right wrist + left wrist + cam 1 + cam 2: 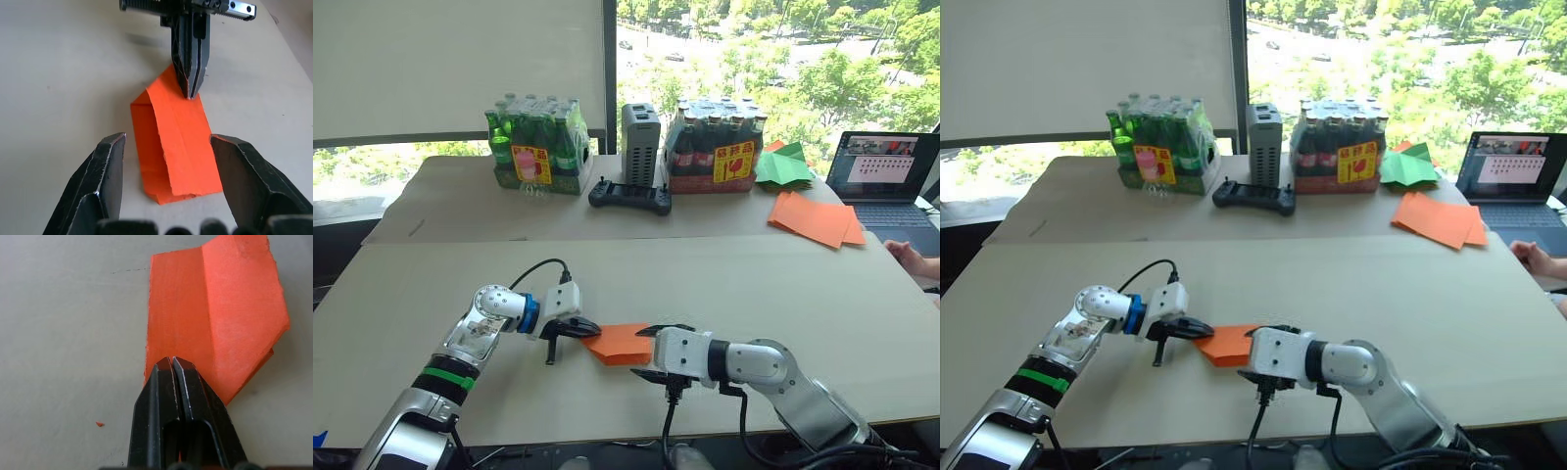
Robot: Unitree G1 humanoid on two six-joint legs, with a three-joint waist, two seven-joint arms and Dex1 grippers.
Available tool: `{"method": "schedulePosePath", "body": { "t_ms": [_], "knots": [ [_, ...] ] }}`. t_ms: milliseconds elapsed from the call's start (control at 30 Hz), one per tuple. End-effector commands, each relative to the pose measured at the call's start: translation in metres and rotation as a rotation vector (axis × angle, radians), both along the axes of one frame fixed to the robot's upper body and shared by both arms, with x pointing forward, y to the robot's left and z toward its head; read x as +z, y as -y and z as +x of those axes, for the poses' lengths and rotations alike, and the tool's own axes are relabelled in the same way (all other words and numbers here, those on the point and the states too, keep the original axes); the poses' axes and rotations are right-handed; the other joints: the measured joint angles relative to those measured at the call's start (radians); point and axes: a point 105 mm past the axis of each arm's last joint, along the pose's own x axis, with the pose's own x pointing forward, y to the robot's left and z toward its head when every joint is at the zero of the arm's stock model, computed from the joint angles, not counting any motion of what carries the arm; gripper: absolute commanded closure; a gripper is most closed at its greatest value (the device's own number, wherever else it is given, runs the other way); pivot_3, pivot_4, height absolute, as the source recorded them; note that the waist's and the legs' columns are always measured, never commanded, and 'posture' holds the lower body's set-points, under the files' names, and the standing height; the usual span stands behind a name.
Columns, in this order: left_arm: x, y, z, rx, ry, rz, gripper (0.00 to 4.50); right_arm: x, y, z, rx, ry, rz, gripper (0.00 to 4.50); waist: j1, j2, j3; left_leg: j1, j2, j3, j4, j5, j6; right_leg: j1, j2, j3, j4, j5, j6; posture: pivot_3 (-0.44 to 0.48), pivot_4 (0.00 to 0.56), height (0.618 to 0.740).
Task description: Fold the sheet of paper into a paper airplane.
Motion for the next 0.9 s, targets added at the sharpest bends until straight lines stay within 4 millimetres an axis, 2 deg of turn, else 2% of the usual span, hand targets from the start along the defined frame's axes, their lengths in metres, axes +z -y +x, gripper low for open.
{"method": "schedulePosePath", "body": {
  "t_ms": [33, 233, 333, 533, 733, 900],
  "knots": [
    [-0.006, 0.005, -0.006, -0.033, -0.009, 0.030, 4.42, 0.004, -0.001, 0.005, 0.025, 0.094, -0.028, 1.46, 0.000, 0.000, 0.000, 0.000, 0.000, 0.000, 0.000, 0.000, 0.000, 0.000, 0.000, 0.000, 0.000, 0.000, 0.000, 0.000, 0.150, 0.723],
    [-0.006, 0.006, -0.010, -0.051, 0.000, 0.043, 4.42, 0.003, 0.000, 0.006, 0.040, 0.097, -0.033, 1.46, 0.000, 0.000, 0.000, 0.000, 0.000, 0.000, 0.000, 0.000, 0.000, 0.000, 0.000, 0.000, 0.000, 0.000, 0.000, 0.000, 0.150, 0.723],
    [-0.007, 0.005, -0.010, -0.049, 0.003, 0.054, 4.45, 0.005, -0.002, 0.005, 0.049, 0.095, -0.022, 2.26, 0.000, 0.000, 0.000, 0.000, 0.000, 0.000, 0.000, 0.000, 0.000, 0.000, 0.000, 0.000, 0.000, 0.000, 0.000, 0.000, 0.150, 0.723],
    [-0.007, 0.003, -0.010, -0.045, 0.010, 0.060, 4.45, 0.009, -0.007, 0.007, 0.065, 0.086, -0.003, 4.37, 0.000, 0.000, 0.000, 0.000, 0.000, 0.000, 0.000, 0.000, 0.000, 0.000, 0.000, 0.000, 0.000, 0.000, 0.000, 0.000, 0.150, 0.723],
    [-0.006, 0.001, -0.009, -0.043, 0.016, 0.066, 4.45, 0.010, -0.011, 0.011, 0.069, 0.075, 0.002, 4.45, -0.001, 0.000, 0.000, 0.000, 0.000, 0.000, 0.000, 0.000, 0.000, 0.000, 0.000, 0.000, 0.000, 0.000, 0.000, 0.000, 0.150, 0.723],
    [-0.006, 0.001, -0.009, -0.044, 0.020, 0.069, 4.45, 0.019, -0.016, 0.021, 0.042, 0.039, 0.054, 4.45, -0.005, 0.000, 0.000, 0.001, 0.000, 0.000, 0.000, 0.000, 0.000, 0.000, 0.000, 0.000, 0.001, 0.000, 0.000, 0.000, 0.150, 0.723]
  ]
}}
